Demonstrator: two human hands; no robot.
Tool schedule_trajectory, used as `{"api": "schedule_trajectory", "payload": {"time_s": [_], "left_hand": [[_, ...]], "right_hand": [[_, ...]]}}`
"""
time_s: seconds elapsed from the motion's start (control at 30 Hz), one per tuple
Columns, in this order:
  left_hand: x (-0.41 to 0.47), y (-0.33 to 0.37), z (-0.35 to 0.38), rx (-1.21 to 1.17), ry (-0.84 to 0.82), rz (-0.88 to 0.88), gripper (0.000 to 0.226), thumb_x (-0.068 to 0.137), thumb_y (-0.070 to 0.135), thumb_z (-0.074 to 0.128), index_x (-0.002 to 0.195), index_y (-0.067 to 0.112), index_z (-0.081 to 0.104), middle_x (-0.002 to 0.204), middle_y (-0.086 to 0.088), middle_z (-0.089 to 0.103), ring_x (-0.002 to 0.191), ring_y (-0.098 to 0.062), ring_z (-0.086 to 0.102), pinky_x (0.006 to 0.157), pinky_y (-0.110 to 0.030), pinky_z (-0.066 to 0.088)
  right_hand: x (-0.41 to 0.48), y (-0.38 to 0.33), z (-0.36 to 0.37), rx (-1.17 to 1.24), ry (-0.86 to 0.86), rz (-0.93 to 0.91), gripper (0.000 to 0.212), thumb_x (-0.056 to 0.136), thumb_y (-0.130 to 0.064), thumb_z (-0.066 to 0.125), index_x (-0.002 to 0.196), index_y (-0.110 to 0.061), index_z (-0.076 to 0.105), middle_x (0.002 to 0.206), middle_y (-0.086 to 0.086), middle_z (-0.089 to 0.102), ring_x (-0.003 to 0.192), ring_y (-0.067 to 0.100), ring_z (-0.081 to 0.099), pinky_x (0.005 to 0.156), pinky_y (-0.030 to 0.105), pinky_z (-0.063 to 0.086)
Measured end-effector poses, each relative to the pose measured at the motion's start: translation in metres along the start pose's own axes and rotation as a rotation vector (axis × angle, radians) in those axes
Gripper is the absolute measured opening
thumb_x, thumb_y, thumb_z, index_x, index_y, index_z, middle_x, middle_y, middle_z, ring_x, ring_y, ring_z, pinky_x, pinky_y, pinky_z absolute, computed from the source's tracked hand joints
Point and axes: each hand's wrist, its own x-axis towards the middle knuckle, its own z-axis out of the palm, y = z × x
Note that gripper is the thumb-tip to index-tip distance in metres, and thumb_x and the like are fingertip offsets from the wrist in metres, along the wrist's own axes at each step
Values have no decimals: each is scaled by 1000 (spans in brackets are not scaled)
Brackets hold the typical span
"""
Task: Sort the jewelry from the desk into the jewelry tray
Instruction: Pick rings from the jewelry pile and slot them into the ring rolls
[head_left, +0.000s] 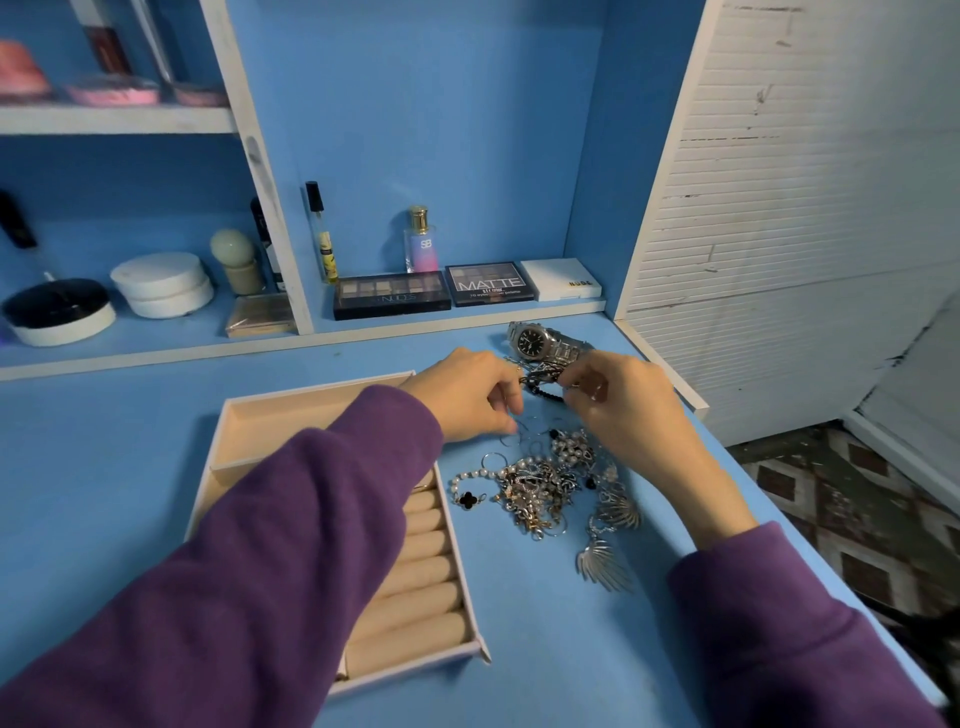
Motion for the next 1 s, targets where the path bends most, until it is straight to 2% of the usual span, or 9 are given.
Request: {"api": "schedule_trajectory", "payload": {"time_s": [0.1, 0.23, 0.4, 0.57, 0.67, 0.77, 0.87, 0.93, 1.0], "left_hand": [[1, -2, 1, -2, -21, -3, 16, 81, 20, 69, 97, 18, 68, 91, 1, 68, 63, 2, 50, 58, -10, 38], [3, -1, 2, 11, -23, 5, 16, 81, 20, 68, 97, 19, 67, 89, 1, 66, 65, -1, 50, 61, -17, 40], [5, -2, 7, 2, 19, -34, 8, 83, 26, 64, 90, 30, 63, 79, 12, 59, 76, -8, 54, 85, -40, 46], [10, 13, 10, 75, 51, 12, 14, 87, 21, 60, 99, 17, 66, 87, 3, 59, 84, -16, 58, 73, -28, 43], [13, 19, 12, 142, 32, 0, 10, 86, 18, 61, 94, 15, 65, 93, -3, 65, 87, -20, 60, 76, -31, 46], [16, 23, 13, 214, -11, -11, 9, 88, 13, 55, 90, 14, 64, 89, -4, 64, 85, -22, 60, 74, -34, 46], [17, 26, 13, 313, -40, -17, 20, 86, 6, 49, 68, 13, 54, 82, -16, 62, 80, -33, 58, 76, -41, 49], [16, 28, 14, 370, -50, -17, 28, 84, 4, 47, 56, 10, 43, 75, -25, 53, 74, -41, 50, 75, -44, 49], [14, 29, 15, 389, -70, -17, 19, 81, 0, 44, 63, -3, 51, 65, -26, 37, 69, -42, 43, 76, -47, 48]], "right_hand": [[1, 5, 0, -73, -27, 24, 8, 81, -20, 64, 88, -21, 68, 85, -1, 67, 76, 16, 55, 63, 28, 41], [-2, 1, 4, -73, -97, 3, 13, 77, -33, 69, 85, -23, 69, 80, -4, 64, 80, 16, 56, 64, 28, 40], [-2, 1, 4, -128, -82, 2, 10, 80, -20, 61, 86, -21, 68, 81, -4, 63, 86, 19, 55, 65, 29, 42], [0, 6, 2, -142, -116, 64, 6, 78, -20, 65, 80, -25, 66, 81, -2, 63, 81, 20, 58, 66, 30, 46], [0, 8, 3, -134, -143, 97, 8, 77, -24, 68, 72, -27, 62, 75, -4, 60, 79, 19, 59, 66, 31, 48], [1, 7, 1, -113, -155, 109, 11, 77, -24, 69, 69, -26, 63, 73, -3, 61, 78, 19, 59, 68, 34, 51], [2, 5, -1, -111, -180, 105, 9, 77, -21, 68, 68, -22, 66, 69, -3, 62, 74, 19, 59, 65, 33, 49], [2, 5, 0, -108, -188, 99, 8, 76, -20, 67, 69, -16, 68, 70, 2, 66, 72, 22, 61, 63, 34, 50], [2, 6, 2, -116, -192, 88, 12, 76, -18, 64, 71, -8, 69, 74, 10, 70, 73, 27, 62, 64, 38, 51]]}}
